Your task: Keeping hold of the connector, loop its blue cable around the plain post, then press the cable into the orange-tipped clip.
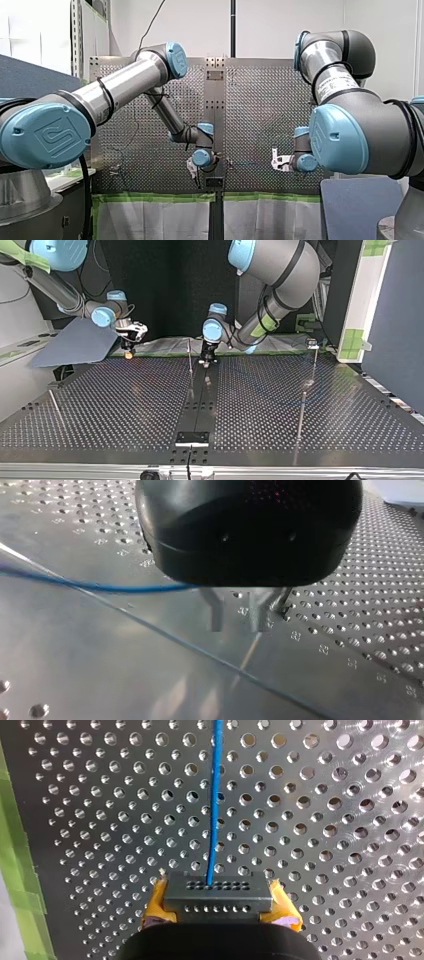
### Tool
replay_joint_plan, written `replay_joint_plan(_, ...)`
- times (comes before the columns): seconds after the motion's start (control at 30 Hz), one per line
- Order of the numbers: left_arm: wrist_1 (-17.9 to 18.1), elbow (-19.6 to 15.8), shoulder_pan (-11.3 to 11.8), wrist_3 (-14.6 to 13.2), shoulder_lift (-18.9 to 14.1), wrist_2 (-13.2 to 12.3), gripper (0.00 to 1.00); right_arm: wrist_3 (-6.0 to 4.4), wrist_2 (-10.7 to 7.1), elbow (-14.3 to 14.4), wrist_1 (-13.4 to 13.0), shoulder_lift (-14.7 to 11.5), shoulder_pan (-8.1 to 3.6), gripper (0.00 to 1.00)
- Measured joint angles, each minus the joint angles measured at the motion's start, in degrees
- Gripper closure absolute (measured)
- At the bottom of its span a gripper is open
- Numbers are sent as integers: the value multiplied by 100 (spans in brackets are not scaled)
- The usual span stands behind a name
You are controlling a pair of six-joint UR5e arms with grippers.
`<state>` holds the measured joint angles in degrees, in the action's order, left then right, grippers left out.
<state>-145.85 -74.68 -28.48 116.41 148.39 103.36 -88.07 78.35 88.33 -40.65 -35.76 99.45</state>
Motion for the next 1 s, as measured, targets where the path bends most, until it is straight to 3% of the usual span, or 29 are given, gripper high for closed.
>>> replay_joint_plan(0.03, -2, 0, 1, -48, 0, -36, 44, 2, -2, -4, 3, 0, 0, 100)
replay_joint_plan(0.07, -8, 0, 2, -117, 0, -93, 31, 4, -5, -7, 7, 1, -1, 100)
replay_joint_plan(0.1, -14, 0, 3, -169, 0, -139, 31, 4, -6, -9, 9, 1, -3, 100)
replay_joint_plan(0.17, -42, 0, 6, -290, 0, -256, 0, 6, -9, -10, 15, 3, -9, 100)
replay_joint_plan(0.33, -223, 0, 15, -559, -4, -386, 0, 7, -11, -11, 28, 10, -16, 100)
replay_joint_plan(0.57, -650, -51, -48, -998, -30, -79, 0, 9, -10, -12, 76, 5, -19, 100)
replay_joint_plan(0.87, -1170, -254, -184, -1530, -190, -212, 0, 13, -27, -12, 164, 4, -41, 100)
replay_joint_plan(1.0, -1161, -393, -235, -1724, -325, -270, 0, 13, -59, -12, 185, 3, -45, 100)
